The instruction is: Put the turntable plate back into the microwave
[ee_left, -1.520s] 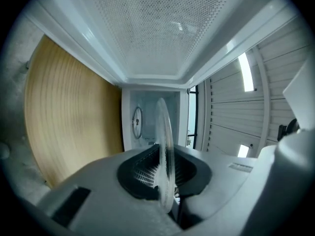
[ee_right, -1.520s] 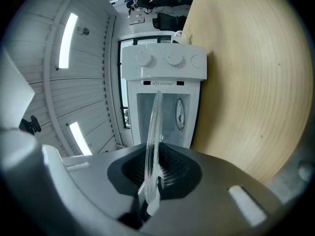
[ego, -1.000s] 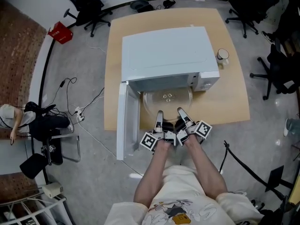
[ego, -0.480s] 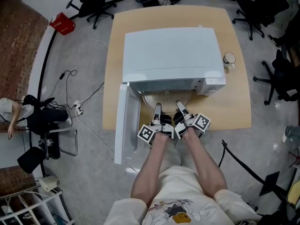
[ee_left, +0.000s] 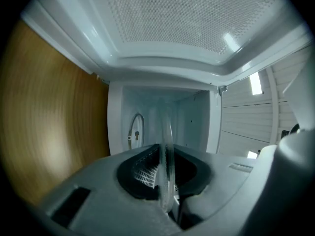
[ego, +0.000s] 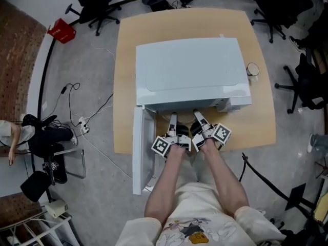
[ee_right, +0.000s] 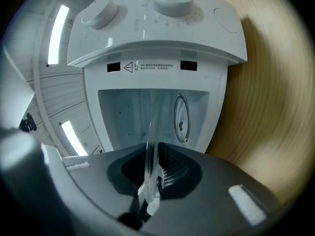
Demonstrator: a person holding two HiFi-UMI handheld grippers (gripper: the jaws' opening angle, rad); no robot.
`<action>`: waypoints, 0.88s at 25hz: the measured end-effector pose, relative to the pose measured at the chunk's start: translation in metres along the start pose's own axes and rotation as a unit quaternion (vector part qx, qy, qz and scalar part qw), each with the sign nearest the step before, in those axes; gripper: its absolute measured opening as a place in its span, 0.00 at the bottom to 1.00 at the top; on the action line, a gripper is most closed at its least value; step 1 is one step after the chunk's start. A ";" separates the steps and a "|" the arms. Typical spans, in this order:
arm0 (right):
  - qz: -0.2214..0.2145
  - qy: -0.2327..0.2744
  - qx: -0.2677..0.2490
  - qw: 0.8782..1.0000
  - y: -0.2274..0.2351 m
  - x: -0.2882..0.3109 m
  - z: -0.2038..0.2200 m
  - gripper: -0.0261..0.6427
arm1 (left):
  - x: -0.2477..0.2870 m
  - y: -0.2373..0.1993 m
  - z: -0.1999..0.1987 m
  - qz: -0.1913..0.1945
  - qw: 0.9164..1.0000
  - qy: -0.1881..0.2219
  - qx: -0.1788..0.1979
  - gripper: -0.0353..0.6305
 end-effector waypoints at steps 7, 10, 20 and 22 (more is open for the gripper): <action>0.007 0.014 0.001 1.000 0.006 0.017 -0.002 0.10 | 0.018 -0.008 -0.013 -0.009 1.000 -0.015 -0.005 0.09; 0.021 0.022 0.009 0.999 0.015 0.020 -0.009 0.10 | 0.030 -0.013 -0.015 -0.013 1.000 -0.023 0.003 0.09; 0.067 0.027 0.040 0.997 0.034 0.034 -0.014 0.10 | 0.035 -0.049 -0.029 -0.108 0.994 -0.031 0.006 0.09; 0.069 0.036 0.050 0.996 0.034 0.035 -0.015 0.10 | 0.046 -0.030 -0.024 -0.102 0.994 -0.036 0.009 0.09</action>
Point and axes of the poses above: the fingertips, and each gripper's own axes: x forward along the fingers, y to its right, z out of its underside, the point moved 9 cm from there along -x, backward along the fingers, and after that the axes turned 1 degree about y, right-handed, at the moved point
